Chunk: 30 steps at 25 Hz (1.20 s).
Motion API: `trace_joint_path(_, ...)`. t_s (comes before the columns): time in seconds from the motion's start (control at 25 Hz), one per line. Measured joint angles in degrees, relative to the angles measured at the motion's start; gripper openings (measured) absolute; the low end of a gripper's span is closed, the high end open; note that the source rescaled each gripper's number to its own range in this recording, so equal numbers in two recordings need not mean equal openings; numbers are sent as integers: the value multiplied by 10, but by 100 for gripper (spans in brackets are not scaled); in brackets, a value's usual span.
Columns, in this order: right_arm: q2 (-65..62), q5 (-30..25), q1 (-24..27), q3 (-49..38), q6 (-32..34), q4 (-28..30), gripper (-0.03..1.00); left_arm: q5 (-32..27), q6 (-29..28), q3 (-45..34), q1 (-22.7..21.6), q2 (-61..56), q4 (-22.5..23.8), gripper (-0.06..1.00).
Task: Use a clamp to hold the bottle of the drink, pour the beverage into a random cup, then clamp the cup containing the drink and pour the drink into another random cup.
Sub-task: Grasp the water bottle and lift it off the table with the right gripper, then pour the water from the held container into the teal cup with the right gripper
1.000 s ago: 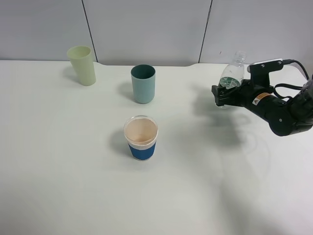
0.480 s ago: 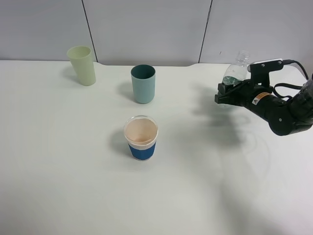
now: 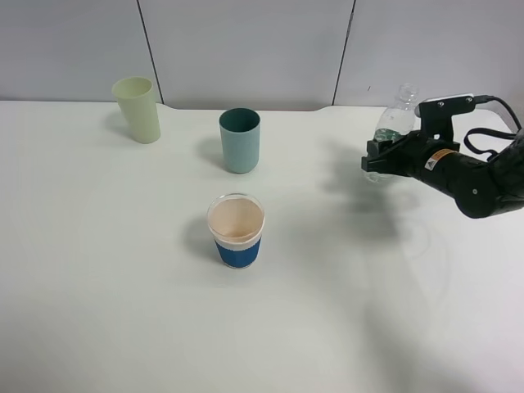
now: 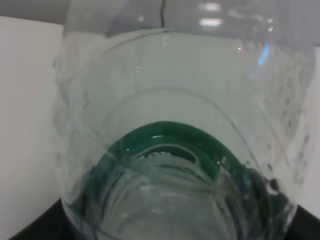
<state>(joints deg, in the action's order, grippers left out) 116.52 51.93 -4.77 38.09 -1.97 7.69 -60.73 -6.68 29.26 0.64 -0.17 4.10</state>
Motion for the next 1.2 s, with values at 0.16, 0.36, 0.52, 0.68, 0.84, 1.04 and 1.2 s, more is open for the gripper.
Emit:
trace_joint_path(0.16,-31,-61,0,0,1,-1,2,0,0,0,0,0,0,100)
trace_joint_path(0.36,-75,-132,0,-1,1,-1,2,0,0,0,0,0,0,100)
trace_joint_path(0.52,-120,-167,0,-1,1,-1,2,0,0,0,0,0,0,100)
trace_joint_path(0.68,-152,-243,-2,23,31,1,2,0,0,0,0,0,0,100)
trace_joint_path(0.84,-173,-328,-20,77,66,24,2,0,0,0,0,0,0,100)
trace_joint_path(1.04,-177,-419,-68,158,77,85,2,0,0,0,0,0,0,100)
trace_joint_path(1.2,-177,-450,-101,199,109,142,2,0,0,0,0,0,0,100)
